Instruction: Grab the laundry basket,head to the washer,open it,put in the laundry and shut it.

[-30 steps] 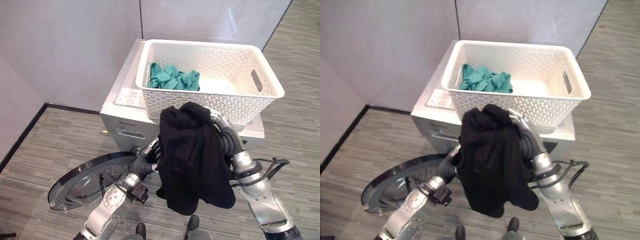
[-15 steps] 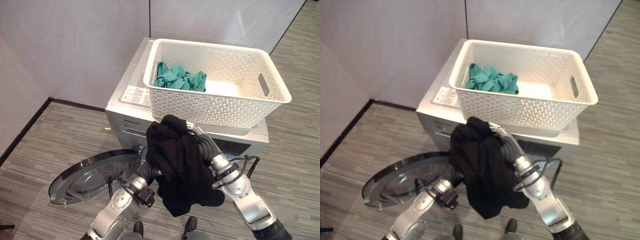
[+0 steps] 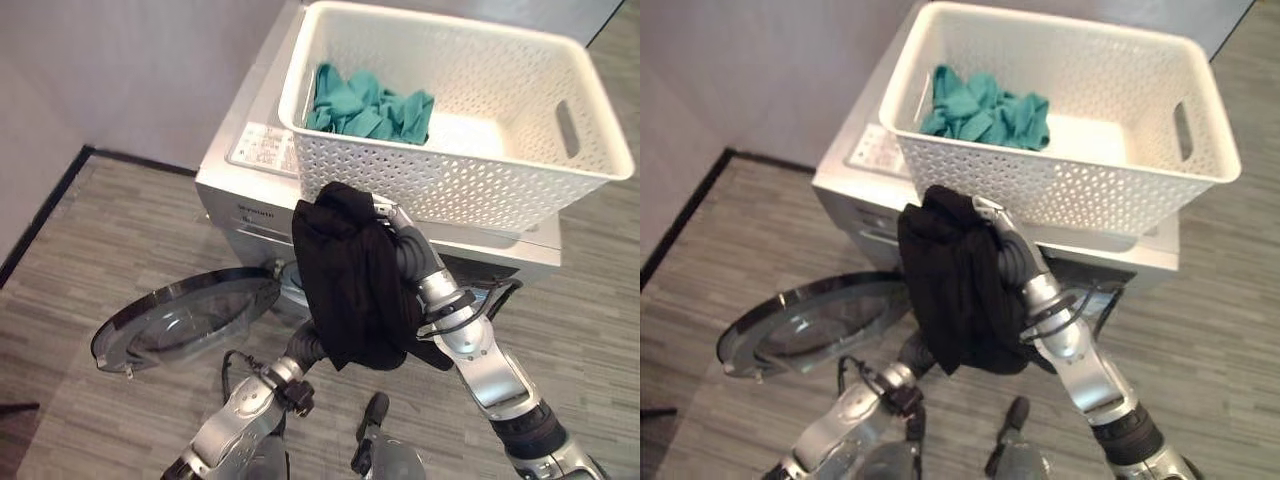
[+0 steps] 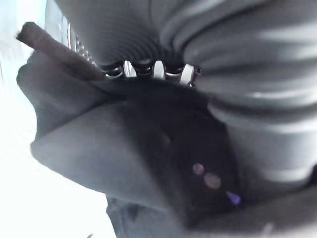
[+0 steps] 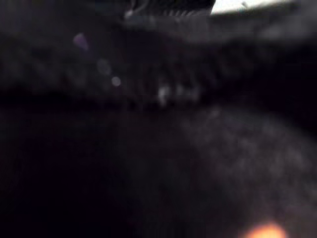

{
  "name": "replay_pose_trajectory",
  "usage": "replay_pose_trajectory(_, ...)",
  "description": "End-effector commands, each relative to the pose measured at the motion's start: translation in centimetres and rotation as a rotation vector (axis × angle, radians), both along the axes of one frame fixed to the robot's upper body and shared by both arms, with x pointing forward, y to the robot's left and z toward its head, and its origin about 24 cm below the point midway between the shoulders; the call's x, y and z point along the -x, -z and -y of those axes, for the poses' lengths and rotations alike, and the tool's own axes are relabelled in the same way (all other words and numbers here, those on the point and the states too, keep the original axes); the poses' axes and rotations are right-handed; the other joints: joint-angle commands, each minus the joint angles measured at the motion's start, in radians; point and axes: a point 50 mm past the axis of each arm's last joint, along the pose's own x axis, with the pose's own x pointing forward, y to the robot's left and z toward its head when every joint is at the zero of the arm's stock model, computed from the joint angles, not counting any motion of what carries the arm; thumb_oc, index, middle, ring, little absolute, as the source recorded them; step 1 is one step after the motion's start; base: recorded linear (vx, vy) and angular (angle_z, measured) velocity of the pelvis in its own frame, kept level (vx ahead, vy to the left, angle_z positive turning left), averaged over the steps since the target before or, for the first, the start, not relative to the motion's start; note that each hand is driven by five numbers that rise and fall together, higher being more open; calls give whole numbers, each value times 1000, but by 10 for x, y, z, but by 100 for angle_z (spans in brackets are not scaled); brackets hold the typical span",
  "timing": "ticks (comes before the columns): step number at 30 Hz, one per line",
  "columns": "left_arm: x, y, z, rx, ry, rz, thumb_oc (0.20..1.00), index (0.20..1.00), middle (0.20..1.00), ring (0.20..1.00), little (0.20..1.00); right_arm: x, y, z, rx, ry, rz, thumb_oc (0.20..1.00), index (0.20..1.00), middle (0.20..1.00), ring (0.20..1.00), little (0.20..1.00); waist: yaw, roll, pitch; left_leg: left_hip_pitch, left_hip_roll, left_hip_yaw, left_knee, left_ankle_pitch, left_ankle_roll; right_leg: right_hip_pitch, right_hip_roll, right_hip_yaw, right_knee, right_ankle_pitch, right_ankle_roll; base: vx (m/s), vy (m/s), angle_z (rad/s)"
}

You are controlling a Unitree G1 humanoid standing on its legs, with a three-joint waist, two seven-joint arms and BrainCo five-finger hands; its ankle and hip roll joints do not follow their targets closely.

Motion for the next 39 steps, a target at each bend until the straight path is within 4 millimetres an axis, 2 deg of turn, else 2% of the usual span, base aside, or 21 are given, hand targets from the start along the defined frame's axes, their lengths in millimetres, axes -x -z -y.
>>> replay_pose_trajectory(1,-3,-18,16,46,1,106,1000,1000,1000,1000,1000,9,-46,-12,-136,-54,215,200,200,200,200,200,3,-8,-6,22,38,62,-47,-41,20,-55,-17,110,135,-155,27,-32,-37,-1)
replay_pose_trajectory(4,-11,-23,28,43,-10,133,1000,1000,1000,1000,1000,12,-52,-17,-195,-86,236,200,200,200,200,200,-4,-24,-1,3,47,68,-46,-33,16,-71,-10,111,134,-153,23,-24,-28,-1)
replay_pose_trajectory(8,-26,-26,46,-42,-20,205,1000,1000,1000,1000,1000,16,-59,-24,-255,-145,255,200,200,200,200,200,-17,-55,12,-22,58,75,-46,-23,5,-88,-3,106,124,-146,20,-31,-45,1)
replay_pose_trajectory(14,-31,-27,53,-72,-30,233,1000,1000,1000,1000,1000,16,-56,-25,-276,-159,232,200,200,200,200,200,-18,-72,7,-16,65,79,-47,-24,1,-81,4,100,114,-145,18,-2,-8,1)
replay_pose_trajectory(16,-34,-34,56,-61,-40,256,1000,1000,1000,1000,1000,19,-50,-27,-295,-192,195,200,200,200,200,200,-18,-79,2,1,69,81,-48,-35,-1,-68,10,101,117,-151,20,0,0,0)
replay_pose_trajectory(18,-35,-35,56,-57,-42,259,1000,1000,1000,1000,1000,19,-49,-28,-299,-205,185,200,200,200,200,200,-20,-83,0,0,67,80,-48,-31,0,-68,8,99,114,-147,19,0,0,0)
replay_pose_trajectory(23,-41,-39,56,-77,-72,284,1000,1000,1000,1000,1000,23,-42,-38,-338,-309,105,200,200,200,200,200,-20,-115,-10,20,73,84,-48,-37,-3,-56,15,99,116,-149,19,0,0,0)
replay_pose_trajectory(26,-47,-50,51,-68,-123,339,1000,1000,1000,1000,1000,28,-32,-45,-364,-406,17,200,200,200,200,200,-9,-164,-15,39,80,88,-48,-40,-9,-40,25,96,115,-150,19,17,-62,-2)
replay_pose_trajectory(29,-49,-49,44,-18,-176,314,1000,1000,1000,1000,1000,34,-26,-48,-382,-479,-30,200,200,200,200,200,6,-213,-19,52,89,92,-48,-43,-17,-22,35,95,110,-152,19,24,-83,-1)
replay_pose_trajectory(32,-49,-47,41,-6,-186,295,1000,1000,1000,1000,1000,35,-23,-48,-366,-486,-47,200,200,200,200,200,10,-219,-27,56,90,96,-48,-45,-20,-15,38,92,107,-153,19,22,-12,-1)
replay_pose_trajectory(33,-47,-45,36,44,-191,257,1000,1000,1000,1000,1000,35,-21,-43,-363,-470,-54,200,200,200,200,200,10,-214,-39,61,88,99,-48,-49,-19,-6,38,88,108,-157,21,52,28,1)
replay_pose_trajectory(37,-46,-44,34,64,-204,239,1000,1000,1000,1000,1000,35,-20,-40,-369,-451,-49,200,200,200,200,200,5,-212,-44,67,84,102,-48,-53,-17,-5,36,90,109,-157,23,13,9,0)
replay_pose_trajectory(38,-46,-44,34,78,-206,231,903,903,903,903,903,34,-20,-40,-373,-446,-49,200,200,200,200,200,0,-212,-44,72,82,104,-48,-56,-15,-6,36,96,110,-155,24,0,0,0)
replay_pose_trajectory(39,-46,-44,34,87,-207,223,664,664,664,664,664,34,-20,-39,-372,-442,-48,200,200,200,200,200,-1,-212,-45,76,81,107,-48,-58,-15,-6,36,100,110,-154,25,0,0,0)
